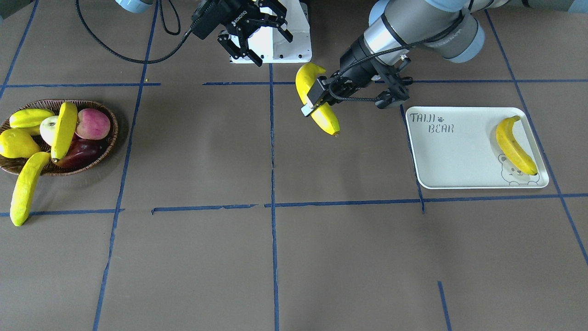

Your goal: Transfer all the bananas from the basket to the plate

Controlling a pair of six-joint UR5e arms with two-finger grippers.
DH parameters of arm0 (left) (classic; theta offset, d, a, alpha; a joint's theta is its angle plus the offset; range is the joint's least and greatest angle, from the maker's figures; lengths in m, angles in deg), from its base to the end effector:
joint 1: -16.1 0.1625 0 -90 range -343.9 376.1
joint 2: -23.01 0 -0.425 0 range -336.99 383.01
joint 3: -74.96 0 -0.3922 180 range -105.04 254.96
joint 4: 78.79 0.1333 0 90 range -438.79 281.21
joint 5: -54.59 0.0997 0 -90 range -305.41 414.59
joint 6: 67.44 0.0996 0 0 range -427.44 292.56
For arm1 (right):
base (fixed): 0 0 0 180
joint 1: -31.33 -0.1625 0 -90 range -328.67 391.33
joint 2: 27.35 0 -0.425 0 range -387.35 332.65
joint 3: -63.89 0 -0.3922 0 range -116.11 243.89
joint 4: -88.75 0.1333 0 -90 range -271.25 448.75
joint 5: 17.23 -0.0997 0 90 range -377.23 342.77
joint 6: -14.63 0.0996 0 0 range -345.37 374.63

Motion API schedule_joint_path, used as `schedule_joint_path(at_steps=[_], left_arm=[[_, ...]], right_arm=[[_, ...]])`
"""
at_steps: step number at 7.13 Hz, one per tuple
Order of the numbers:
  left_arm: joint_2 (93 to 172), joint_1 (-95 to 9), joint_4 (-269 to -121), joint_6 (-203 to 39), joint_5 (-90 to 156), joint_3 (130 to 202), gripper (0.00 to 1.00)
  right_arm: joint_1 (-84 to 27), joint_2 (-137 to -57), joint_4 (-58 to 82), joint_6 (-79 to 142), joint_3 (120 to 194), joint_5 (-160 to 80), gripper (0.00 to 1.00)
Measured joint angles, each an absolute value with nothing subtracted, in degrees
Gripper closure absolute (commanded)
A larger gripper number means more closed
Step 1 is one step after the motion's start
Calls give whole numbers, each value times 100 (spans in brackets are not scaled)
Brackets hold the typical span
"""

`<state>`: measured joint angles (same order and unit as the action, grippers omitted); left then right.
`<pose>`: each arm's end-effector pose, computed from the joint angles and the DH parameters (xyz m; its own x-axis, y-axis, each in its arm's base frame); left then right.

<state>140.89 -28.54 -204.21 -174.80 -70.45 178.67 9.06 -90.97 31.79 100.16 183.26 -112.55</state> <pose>0.3691 -0.4715 0.1990 0.0998 -0.4419 -0.8915 0.2169 0.8841 -0.4139 -0.4257 -0.3084 0.1215 0.0422 -0.0666 0.9969 -0.2891 0.9543 0.0760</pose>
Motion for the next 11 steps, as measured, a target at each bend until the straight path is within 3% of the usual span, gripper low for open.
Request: schedule_joint_path(at_steps=[4,7,8,9,11], left_arm=[[11805,-3538,-20192,-14524,-7127,17750,100],[11120,-3607,-20208,-13762,-6364,17278,96],[11065,-3609,-20208,-13735,-6208,17181,71],[11043,-3609,-20204,-13725,-6056,17116,2],[11041,-3607,-20220,-13622,-5886,17034,1]], right_arm=[[239,-9370,2694,10015,18577,-11895,0],[1,-9488,2673,10015,18551,-12030,0],[-19,-9518,2671,10015,18548,-12021,0],[-29,-9547,2672,10017,18548,-12006,0],[-65,-9585,2678,10021,18555,-11985,0]])
